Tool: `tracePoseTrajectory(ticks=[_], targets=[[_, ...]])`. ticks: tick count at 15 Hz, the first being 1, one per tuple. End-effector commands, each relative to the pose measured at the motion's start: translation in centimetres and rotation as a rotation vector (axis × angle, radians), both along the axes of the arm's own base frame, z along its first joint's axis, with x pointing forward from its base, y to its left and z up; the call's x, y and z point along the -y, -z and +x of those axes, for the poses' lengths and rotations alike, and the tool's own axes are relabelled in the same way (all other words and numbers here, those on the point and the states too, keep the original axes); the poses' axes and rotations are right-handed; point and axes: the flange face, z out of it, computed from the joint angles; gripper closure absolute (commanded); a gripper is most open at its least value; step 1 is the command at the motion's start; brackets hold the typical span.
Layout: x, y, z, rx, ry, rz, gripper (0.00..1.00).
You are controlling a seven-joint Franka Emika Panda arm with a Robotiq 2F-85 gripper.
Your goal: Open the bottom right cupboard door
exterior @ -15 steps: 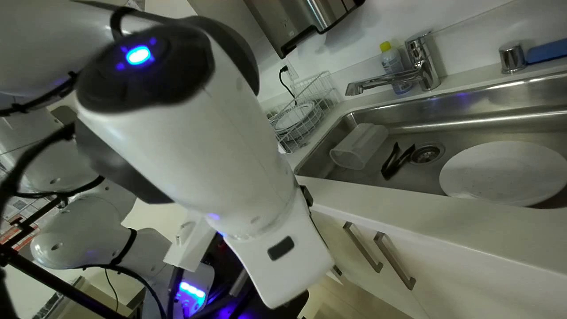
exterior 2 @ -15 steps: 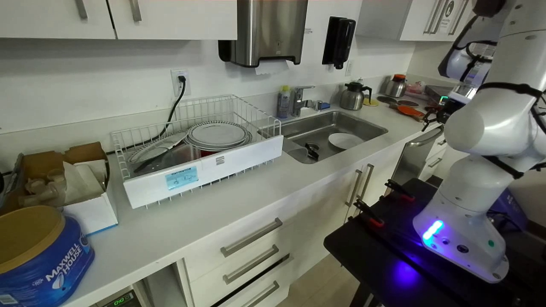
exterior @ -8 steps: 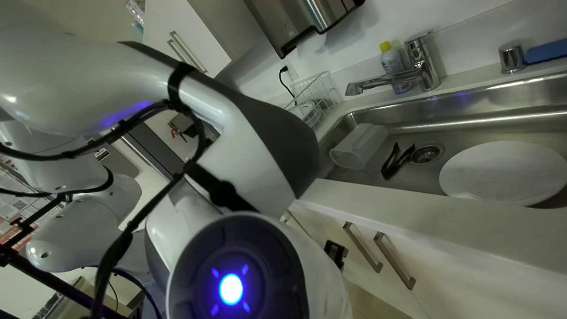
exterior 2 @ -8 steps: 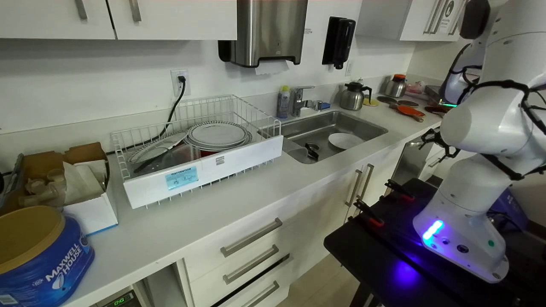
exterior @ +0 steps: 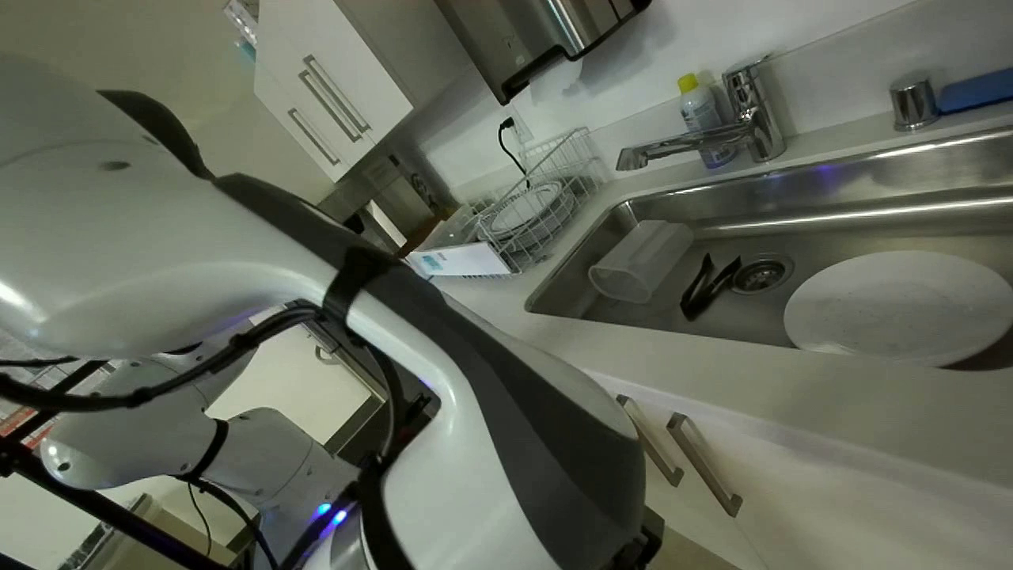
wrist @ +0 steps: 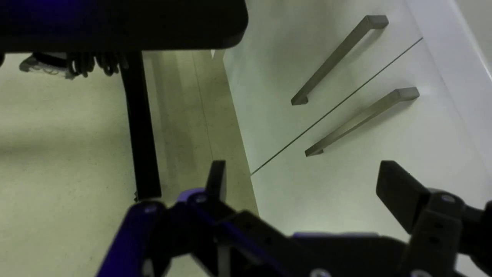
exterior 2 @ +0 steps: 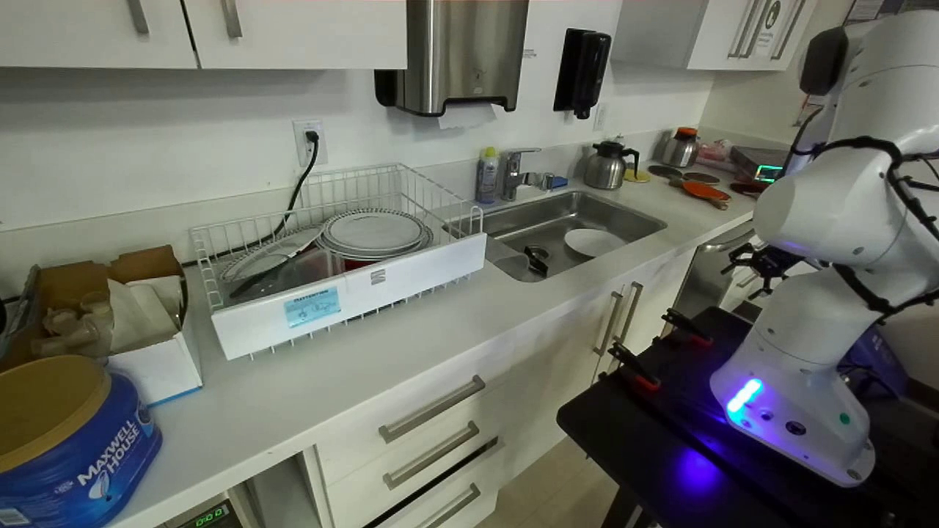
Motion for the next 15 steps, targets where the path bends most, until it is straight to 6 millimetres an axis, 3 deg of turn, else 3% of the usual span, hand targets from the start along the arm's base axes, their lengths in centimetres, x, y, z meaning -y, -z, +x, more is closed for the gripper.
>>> tracePoseTrajectory(ticks=[1,2,8,15], targets=[[-2.2,0.1,-0.3,0.044,0.001,0.192,0.00],[-1.4,1.0,-0.5,0.033,0.003,0.106,0.00],[-2.2,1.0,-0.4,0.054,-0.010,0.167,0.00],[-2.0,3.6,-2.1,0.095,0.205,0.126,0.00]])
